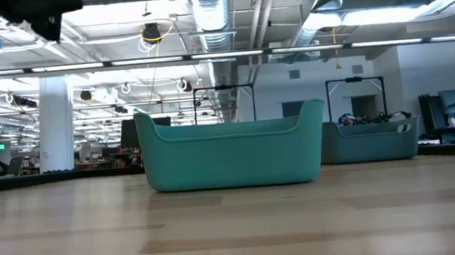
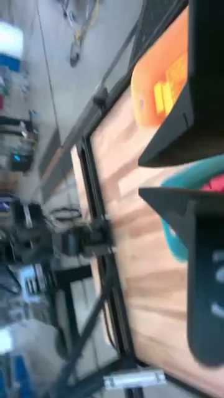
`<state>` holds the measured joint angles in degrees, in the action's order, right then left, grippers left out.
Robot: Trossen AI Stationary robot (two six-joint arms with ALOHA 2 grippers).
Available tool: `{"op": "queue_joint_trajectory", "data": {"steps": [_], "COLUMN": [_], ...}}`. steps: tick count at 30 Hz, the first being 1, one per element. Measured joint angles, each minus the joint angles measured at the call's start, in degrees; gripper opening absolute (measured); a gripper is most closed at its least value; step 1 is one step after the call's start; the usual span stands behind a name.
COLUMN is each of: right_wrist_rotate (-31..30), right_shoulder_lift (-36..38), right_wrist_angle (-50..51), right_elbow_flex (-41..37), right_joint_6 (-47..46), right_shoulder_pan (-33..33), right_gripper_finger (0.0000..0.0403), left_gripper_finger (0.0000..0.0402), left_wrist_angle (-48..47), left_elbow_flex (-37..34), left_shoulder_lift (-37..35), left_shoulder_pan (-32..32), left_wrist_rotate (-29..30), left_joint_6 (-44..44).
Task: Sort & place blocks by color
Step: Return to Home Position
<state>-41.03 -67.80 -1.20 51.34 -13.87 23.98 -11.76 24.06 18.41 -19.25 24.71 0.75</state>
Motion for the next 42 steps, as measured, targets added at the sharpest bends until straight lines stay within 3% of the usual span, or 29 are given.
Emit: {"op": "queue_joint_trajectory", "data": {"steps": [3,7,14,22,31,37,42], "right_wrist_rotate": [-1.31,-1.29,-3.90,3.38,6.94,8.55,8.59], "right_shoulder_lift": [6.33,15.28,30.43,45.11,55.63,60.99,65.43], "right_wrist_angle": [-7.35,-15.96,-20.00,-13.94,-2.76,-3.02,-4.86], "right_elbow_flex": [-9.71,-21.32,-34.20,-37.99,-38.31,-43.87,-48.72], "right_joint_6": [2.35,7.31,10.73,12.88,13.36,11.73,11.08], "right_shoulder_pan": [-0.65,-1.70,-7.40,-13.92,-16.32,-16.30,-16.28], "right_gripper_finger": [0.0059,0.0014,0.0008,0.0004,0.0003,0.0003,0.0007], "left_gripper_finger": [0.0006,0.0006,0.0001,0.0000,0.0000,0.0000,0.0000], "left_wrist_angle": [-1.63,-3.65,-3.98,-2.97,4.07,14.97,25.37], "left_elbow_flex": [-2.18,-2.92,-2.89,-2.87,-3.33,-11.63,-17.44], "left_shoulder_lift": [-4.06,-7.79,-11.18,-12.16,-12.08,-12.06,-12.08], "left_shoulder_pan": [0.00,0.00,0.00,2.64,4.97,5.53,5.53], "left_wrist_rotate": [0.00,-0.04,2.01,4.14,-2.63,-7.56,-7.83], "left_joint_6": [0.16,1.03,7.52,5.56,5.80,2.50,1.64]}}
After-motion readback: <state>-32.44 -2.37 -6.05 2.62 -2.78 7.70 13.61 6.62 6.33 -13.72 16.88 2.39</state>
